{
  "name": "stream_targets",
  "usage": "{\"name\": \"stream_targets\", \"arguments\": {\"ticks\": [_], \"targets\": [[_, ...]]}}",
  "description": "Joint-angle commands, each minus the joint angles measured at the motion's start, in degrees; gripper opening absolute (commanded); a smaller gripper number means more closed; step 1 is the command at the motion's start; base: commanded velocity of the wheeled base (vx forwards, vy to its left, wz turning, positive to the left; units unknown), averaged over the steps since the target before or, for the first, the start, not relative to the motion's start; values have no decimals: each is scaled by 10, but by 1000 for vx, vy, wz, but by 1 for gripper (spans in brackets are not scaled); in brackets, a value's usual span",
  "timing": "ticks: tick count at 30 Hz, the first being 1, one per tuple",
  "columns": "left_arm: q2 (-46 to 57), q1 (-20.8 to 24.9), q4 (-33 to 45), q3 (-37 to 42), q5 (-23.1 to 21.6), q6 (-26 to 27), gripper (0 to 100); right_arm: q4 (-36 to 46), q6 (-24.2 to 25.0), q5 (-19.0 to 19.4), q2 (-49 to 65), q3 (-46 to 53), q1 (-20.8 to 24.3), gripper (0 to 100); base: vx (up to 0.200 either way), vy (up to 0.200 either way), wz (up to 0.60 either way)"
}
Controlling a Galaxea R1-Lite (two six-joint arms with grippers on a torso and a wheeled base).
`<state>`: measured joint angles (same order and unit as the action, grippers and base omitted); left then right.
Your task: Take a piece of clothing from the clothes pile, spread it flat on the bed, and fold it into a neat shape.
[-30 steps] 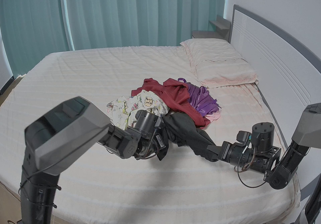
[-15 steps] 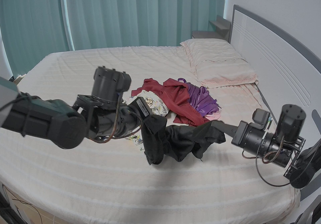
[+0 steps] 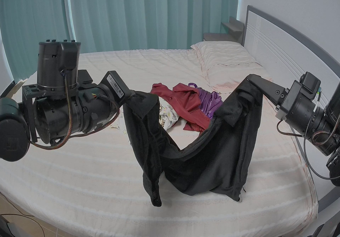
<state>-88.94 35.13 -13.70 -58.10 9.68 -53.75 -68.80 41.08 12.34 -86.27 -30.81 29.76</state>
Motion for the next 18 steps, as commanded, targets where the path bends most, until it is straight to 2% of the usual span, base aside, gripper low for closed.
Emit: {"name": "stream_targets", "arguments": {"ticks": [1, 13, 18], "targets": [[24, 1, 0, 21, 1, 0, 0, 1, 1, 1, -10, 6, 0, 0, 0, 0, 0], [58, 15, 3, 69, 0, -1, 0, 1, 1, -1, -11, 30, 0, 0, 0, 0, 0], [63, 16, 0, 85, 1, -3, 0, 2, 1, -1, -6, 35, 1, 0, -200, 0, 0]]}}
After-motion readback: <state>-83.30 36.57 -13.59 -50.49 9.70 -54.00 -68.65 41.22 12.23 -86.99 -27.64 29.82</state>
